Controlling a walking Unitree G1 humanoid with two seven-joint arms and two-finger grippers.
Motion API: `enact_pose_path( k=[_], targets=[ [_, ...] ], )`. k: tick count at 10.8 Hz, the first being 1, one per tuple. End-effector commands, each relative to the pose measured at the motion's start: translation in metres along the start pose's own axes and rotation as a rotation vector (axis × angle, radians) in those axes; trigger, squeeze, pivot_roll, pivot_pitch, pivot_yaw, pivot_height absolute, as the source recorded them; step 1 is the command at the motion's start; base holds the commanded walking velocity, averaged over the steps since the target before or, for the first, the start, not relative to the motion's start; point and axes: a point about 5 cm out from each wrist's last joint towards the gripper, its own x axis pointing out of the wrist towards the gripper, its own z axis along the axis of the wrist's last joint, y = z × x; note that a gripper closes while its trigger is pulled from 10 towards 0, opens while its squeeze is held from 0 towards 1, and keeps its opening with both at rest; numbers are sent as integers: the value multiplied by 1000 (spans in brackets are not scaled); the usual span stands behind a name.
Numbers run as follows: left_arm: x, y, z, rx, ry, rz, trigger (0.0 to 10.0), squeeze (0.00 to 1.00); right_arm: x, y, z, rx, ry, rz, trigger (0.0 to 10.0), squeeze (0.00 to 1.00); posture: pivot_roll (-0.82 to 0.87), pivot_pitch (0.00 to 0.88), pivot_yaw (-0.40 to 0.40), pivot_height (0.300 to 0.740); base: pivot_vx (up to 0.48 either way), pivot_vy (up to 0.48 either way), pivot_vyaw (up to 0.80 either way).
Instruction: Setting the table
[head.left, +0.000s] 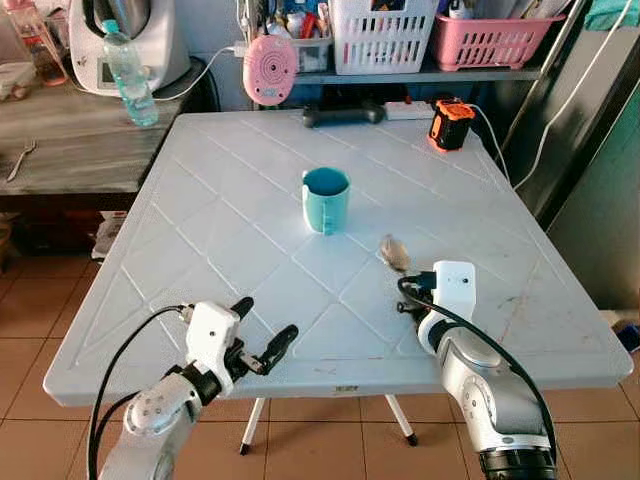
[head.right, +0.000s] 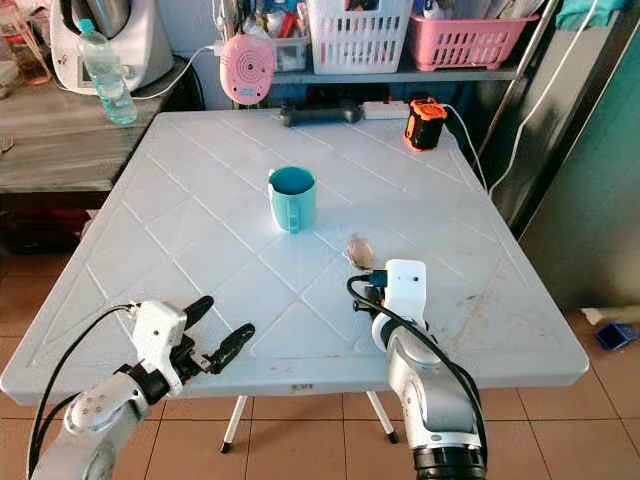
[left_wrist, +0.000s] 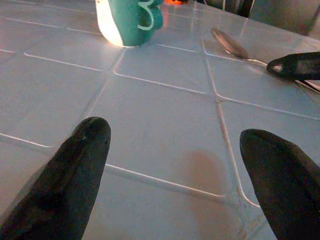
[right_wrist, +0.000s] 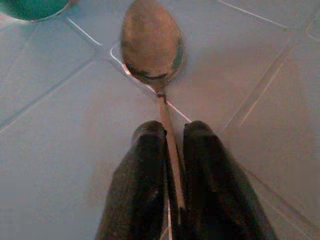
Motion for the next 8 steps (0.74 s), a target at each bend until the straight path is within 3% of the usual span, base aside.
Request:
enact_pose_path(
  k=[1,8],
  targets=[
    [1,1,-1,11,2,-11,10000,0,2,3,-22,15,107,13,0,0,34,62,33,740,0,0,0],
    [5,4,-7,16,-1,-11,10000,0,2,-4,-20,-5,92,-11,0,0,32,55,27,740,0,0,0]
  ],
)
